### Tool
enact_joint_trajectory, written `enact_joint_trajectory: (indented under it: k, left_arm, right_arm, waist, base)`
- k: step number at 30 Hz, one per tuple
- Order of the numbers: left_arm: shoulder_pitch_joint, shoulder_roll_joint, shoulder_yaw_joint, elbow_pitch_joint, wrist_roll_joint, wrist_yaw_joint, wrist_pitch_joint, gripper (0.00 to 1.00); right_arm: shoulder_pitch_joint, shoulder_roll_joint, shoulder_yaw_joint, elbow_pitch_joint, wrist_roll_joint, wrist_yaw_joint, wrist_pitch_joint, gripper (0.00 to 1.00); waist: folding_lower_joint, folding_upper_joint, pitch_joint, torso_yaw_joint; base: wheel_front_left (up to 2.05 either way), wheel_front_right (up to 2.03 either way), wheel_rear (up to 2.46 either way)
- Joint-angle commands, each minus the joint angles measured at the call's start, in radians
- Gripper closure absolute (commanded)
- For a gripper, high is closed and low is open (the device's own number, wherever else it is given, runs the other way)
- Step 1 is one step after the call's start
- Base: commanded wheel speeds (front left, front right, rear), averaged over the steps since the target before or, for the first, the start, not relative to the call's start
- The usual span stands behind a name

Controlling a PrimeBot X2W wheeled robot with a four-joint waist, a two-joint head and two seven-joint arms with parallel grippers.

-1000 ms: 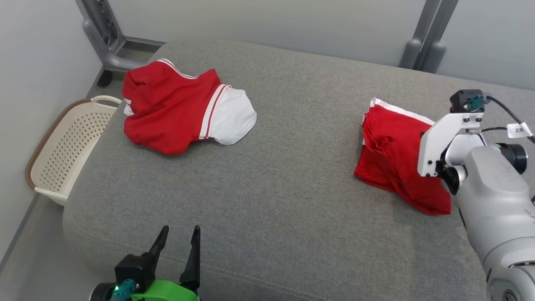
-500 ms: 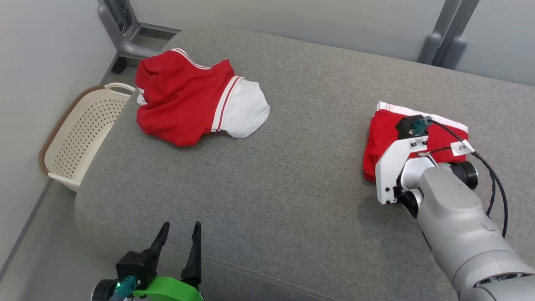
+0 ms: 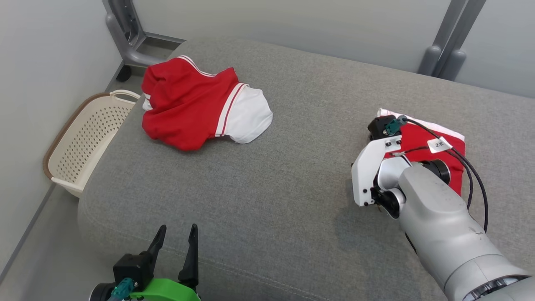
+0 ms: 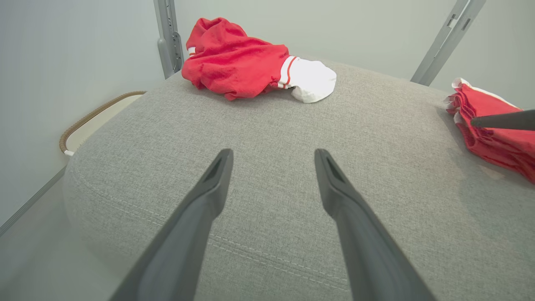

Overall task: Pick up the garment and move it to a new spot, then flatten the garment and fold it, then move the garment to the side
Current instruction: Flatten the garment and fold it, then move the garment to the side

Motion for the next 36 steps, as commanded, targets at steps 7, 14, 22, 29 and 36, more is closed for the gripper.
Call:
enact_joint_trajectory:
  k: [7,14,22,29,36]
  left_arm:
    - [0.024,0.02,0.008,-0.012,-0.007,0.016,-0.003,0.0]
    - [0.033,0.026,0.005,-0.028,-0.009,0.021,0.0,0.0]
    - [0.033,0.026,-0.004,-0.036,-0.013,0.024,-0.002,0.0]
    - [0.008,0.019,-0.015,-0.045,-0.003,0.02,-0.019,0.0]
    - [-0.011,0.014,-0.035,-0.032,0.006,0.013,-0.027,0.0]
  right_arm:
    - [-0.077,-0.057,-0.061,0.01,0.035,-0.001,0.039,0.0]
    - [-0.13,-0.148,-0.201,0.102,-0.014,-0.001,0.022,0.0]
    - [-0.108,-0.196,-0.363,0.182,-0.081,-0.001,0.004,0.0]
    - [-0.091,-0.172,-0.47,0.191,-0.153,-0.001,-0.007,0.0]
    - [-0.082,-0.158,-0.602,0.194,-0.212,-0.001,-0.016,0.0]
  waist:
    - [0.0,0.0,-0.041,-0.054]
    - [0.0,0.0,-0.044,-0.084]
    - [0.0,0.0,-0.023,-0.105]
    - [0.0,0.0,0.014,-0.102]
    - [0.0,0.0,0.057,-0.06]
  base:
    - [0.0,0.0,0.0]
    - [0.0,0.0,0.0]
    - [0.0,0.0,0.0]
    - [0.0,0.0,0.0]
    - [0.0,0.0,0.0]
